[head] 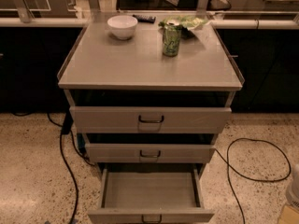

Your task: Close bottom drawer

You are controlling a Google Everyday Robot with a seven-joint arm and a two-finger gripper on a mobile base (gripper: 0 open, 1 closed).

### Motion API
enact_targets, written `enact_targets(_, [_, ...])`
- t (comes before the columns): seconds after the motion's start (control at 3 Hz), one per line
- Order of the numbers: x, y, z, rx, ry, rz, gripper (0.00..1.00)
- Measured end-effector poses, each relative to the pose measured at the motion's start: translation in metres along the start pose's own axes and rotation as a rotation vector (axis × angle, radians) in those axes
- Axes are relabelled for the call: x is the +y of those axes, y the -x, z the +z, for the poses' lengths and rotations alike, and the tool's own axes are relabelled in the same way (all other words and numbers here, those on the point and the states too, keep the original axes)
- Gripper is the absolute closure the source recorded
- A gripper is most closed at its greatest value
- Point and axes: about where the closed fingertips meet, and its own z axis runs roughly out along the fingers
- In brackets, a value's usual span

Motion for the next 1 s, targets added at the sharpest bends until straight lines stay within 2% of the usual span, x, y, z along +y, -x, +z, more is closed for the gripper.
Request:
enact_targets(0.33, [0.017,0.01,0.079,0.116,0.099,-0.006,0.0])
enact_targets(0.67, [0.017,0.009,0.08,0.105,0.094,-0.007,0.0])
enact_targets(1.0, [0.024,0.008,0.099,0.064,0.091,-0.018,0.0])
